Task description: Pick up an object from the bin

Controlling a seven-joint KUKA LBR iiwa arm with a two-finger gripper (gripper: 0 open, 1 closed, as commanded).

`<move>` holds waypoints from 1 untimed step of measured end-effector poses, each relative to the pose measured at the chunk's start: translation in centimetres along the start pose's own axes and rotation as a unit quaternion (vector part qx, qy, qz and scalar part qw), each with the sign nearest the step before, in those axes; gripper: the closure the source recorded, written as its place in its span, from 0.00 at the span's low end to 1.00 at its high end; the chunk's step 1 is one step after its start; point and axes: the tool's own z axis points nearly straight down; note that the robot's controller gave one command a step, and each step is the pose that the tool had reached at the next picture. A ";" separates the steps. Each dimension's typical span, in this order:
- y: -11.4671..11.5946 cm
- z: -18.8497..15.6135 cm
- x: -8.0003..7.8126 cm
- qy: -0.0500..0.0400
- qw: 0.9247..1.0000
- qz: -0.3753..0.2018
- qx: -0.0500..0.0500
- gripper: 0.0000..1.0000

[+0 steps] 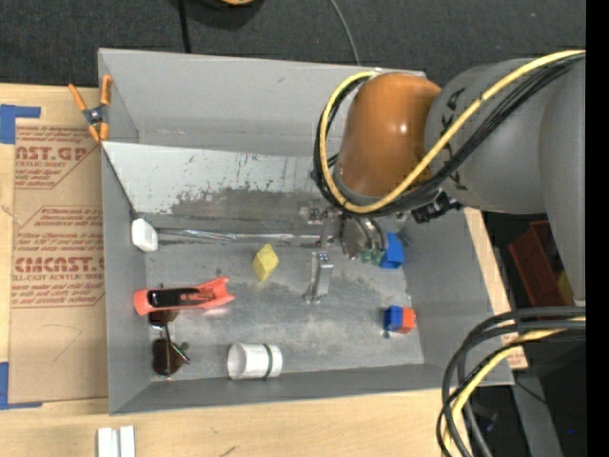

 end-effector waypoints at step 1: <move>0.0 -0.5 -0.2 -0.004 1.000 0.001 0.000 0.00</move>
Offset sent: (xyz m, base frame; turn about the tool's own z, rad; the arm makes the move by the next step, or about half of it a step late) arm 0.0078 0.0797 -0.0674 -0.0288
